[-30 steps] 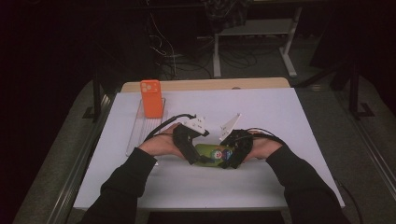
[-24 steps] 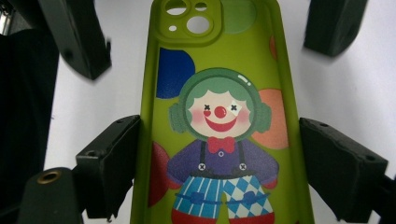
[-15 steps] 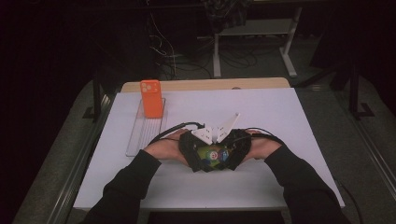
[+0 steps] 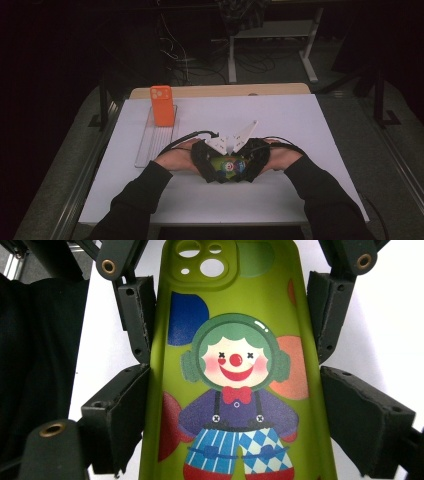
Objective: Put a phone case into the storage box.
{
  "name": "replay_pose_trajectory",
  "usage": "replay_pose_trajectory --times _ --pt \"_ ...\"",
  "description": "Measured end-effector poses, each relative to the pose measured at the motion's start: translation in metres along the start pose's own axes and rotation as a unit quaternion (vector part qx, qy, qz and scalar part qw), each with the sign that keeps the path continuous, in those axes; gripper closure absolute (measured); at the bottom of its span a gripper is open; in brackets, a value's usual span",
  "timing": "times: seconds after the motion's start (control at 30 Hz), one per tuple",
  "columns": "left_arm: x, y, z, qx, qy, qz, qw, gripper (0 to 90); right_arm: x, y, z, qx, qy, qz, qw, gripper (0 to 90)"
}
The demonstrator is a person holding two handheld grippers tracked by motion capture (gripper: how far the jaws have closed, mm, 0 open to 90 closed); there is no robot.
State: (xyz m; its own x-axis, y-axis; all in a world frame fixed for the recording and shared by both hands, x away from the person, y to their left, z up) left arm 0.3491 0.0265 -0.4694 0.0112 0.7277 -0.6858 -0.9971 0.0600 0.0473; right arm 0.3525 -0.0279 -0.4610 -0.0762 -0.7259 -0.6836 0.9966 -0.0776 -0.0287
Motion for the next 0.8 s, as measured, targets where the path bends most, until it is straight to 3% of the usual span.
replay_pose_trajectory --times 0.27,0.4,0.47,0.57,0.7,0.8 --pt "0.0 0.003 -0.004 0.011 0.006 0.021 0.9997 15.7 0.002 -0.002 -0.001 -0.002 -0.006 -0.01 0.9999 14.7" --pt "0.0 0.0 0.0 0.01 0.001 0.014 0.9998 15.8 0.002 0.0 -0.001 -0.002 0.001 -0.003 1.0 14.0" --pt "-0.002 0.0 0.002 0.011 0.013 0.026 0.9995 15.8 0.001 0.0 0.001 0.001 0.009 -0.009 0.9999 12.3" --pt "-0.001 -0.004 0.005 -0.007 0.011 0.032 0.9994 15.8 0.0 0.002 0.007 0.008 0.019 -0.021 0.9996 8.7" --pt "0.0 -0.007 0.009 -0.022 0.019 0.058 0.9979 15.8 0.0 0.01 0.02 0.032 0.036 -0.04 0.9981 6.9" --pt "0.004 -0.01 0.012 -0.041 0.018 0.076 0.9961 15.7 0.003 0.015 0.028 0.05 0.041 -0.071 0.9954 6.3"
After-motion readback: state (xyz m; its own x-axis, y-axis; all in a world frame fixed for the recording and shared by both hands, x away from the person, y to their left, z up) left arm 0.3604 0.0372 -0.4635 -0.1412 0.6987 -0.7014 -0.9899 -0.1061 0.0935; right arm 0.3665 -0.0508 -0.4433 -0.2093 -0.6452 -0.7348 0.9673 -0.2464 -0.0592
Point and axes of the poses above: each handheld gripper's, and its own axes: z roughly backward along the jaws, x roughly out of its underside, y roughly to its right, the point moved 10 cm from there along -z, roughly forward along the jaws, and after that the axes turned 5 degrees about y, right-handed, at the moved point
